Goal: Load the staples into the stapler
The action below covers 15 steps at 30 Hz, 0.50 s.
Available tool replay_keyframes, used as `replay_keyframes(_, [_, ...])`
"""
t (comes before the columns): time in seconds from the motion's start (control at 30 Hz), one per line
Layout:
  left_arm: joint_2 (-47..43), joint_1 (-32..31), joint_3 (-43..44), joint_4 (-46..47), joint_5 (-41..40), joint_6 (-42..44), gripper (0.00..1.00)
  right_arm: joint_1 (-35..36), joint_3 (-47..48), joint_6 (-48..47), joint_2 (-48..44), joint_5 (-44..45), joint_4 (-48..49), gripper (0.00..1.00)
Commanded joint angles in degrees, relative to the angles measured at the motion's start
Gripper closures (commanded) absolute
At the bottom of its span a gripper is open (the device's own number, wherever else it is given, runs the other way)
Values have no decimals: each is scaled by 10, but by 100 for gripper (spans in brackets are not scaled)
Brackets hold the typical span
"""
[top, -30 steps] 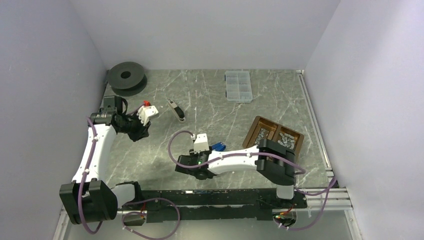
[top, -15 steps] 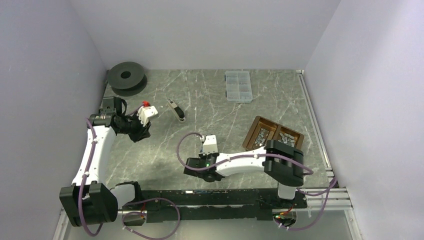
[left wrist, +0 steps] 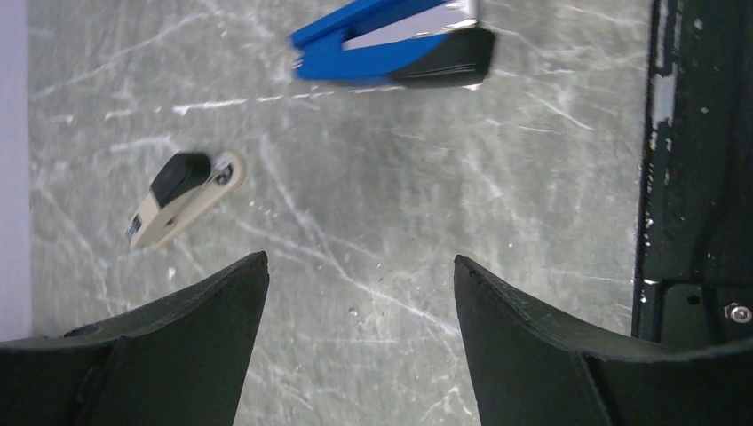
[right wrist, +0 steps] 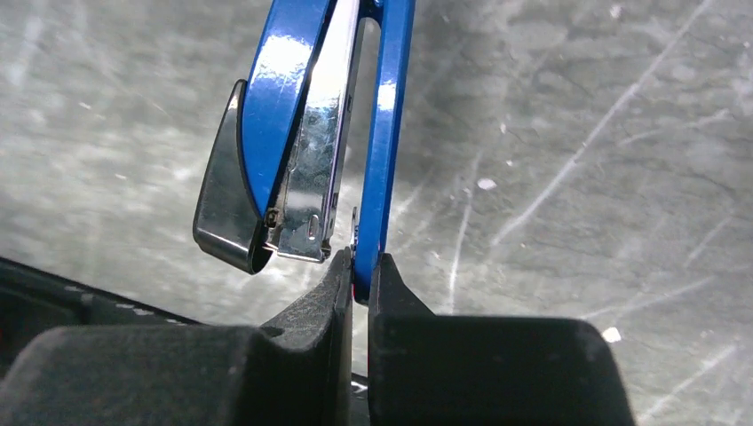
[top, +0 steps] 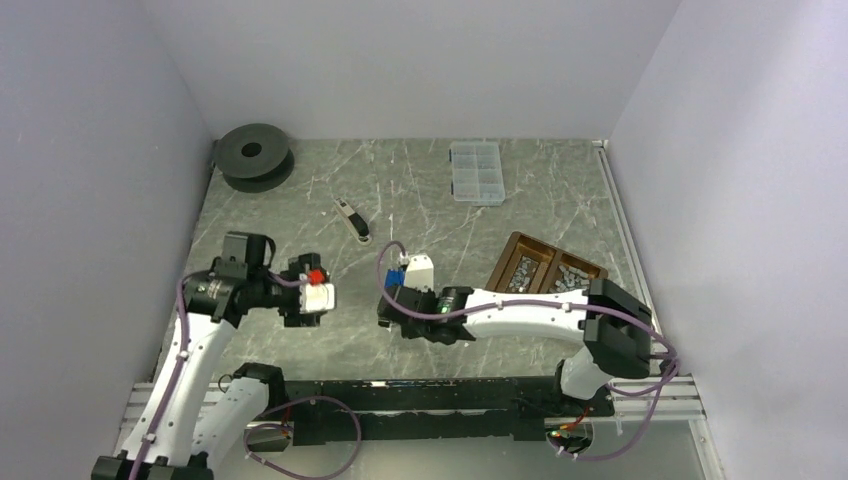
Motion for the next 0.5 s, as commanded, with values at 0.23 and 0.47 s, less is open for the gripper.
replay_keyframes(0.23, [-71,-188,-117,199,-75,47,10,-96,71,-30,-46,-211,97,100])
replay_keyframes(0.47, [-56,-266,-163,282,-142,119,11,-149,75,-14,-20,-367,151,100])
